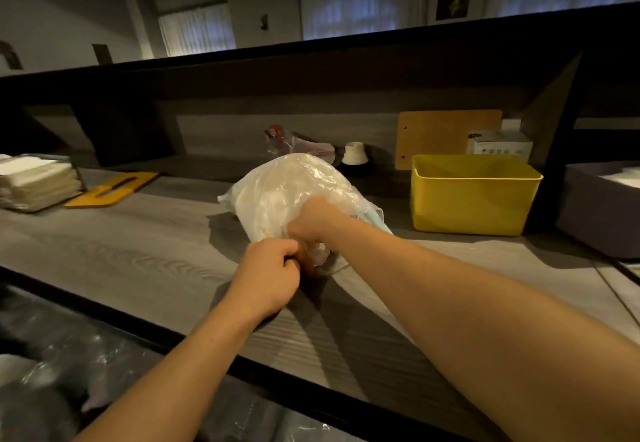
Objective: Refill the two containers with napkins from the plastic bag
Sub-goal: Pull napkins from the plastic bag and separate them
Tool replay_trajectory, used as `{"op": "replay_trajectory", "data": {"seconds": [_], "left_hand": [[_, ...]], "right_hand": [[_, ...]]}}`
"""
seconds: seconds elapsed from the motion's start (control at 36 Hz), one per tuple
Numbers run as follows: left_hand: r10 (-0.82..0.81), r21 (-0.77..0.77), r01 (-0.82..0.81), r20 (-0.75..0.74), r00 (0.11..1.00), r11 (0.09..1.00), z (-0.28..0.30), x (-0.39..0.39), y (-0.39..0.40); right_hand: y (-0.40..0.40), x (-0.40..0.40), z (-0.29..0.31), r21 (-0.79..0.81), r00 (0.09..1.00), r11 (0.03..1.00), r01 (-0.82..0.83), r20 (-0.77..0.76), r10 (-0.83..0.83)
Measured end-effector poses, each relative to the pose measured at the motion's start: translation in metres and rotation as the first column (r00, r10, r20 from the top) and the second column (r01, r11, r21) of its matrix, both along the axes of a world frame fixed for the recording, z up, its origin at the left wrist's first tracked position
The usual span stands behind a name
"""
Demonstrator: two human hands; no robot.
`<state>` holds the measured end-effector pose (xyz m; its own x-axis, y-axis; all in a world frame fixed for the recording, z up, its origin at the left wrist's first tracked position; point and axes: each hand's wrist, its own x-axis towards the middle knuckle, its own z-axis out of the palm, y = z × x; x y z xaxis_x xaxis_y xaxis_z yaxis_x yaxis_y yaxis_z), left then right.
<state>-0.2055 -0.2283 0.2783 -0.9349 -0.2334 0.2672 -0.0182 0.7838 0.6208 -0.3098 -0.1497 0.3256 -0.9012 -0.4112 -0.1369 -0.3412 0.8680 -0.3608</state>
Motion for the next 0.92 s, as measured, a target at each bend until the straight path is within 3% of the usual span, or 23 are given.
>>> {"op": "replay_trajectory", "data": {"seconds": [0.14, 0.33, 0.44, 0.56, 0.69, 0.81, 0.92], "left_hand": [[-0.026, 0.047, 0.026, 0.0, 1.0, 0.999, -0.001, 0.0, 0.001], [0.018, 0.145, -0.003, -0.104, 0.994, 0.989, -0.001, 0.002, 0.002], [0.047, 0.231, -0.022, -0.104, 0.993, 0.973, 0.0, 0.002, 0.003], [0.101, 0.255, -0.067, -0.119, 0.988, 0.964, 0.0, 0.002, 0.003], [0.152, 0.283, -0.108, -0.139, 0.979, 0.953, 0.002, 0.003, 0.002], [0.066, 0.228, -0.026, -0.17, 0.983, 0.973, 0.003, 0.009, 0.004], [-0.131, 0.029, 0.143, -0.248, 0.96, 0.989, 0.004, 0.015, 0.015]], "right_hand": [[0.002, 0.007, -0.003, -0.265, 0.997, 0.963, 0.057, 0.056, -0.044], [0.028, -0.005, 0.01, -0.505, 0.926, 0.827, 0.246, 0.376, -0.045], [0.046, -0.014, 0.009, -0.411, 0.913, 0.875, 0.257, 0.399, -0.08], [0.051, -0.012, 0.006, -0.486, 0.865, 0.848, 0.212, 0.496, 0.068], [0.072, -0.01, 0.012, -0.488, 0.857, 0.855, 0.173, 0.502, 0.114], [0.12, -0.004, 0.02, -0.401, 0.851, 0.916, 0.024, 0.489, 0.192], [0.186, 0.007, 0.031, -0.18, 0.849, 0.974, -0.135, 0.485, 0.207]]}}
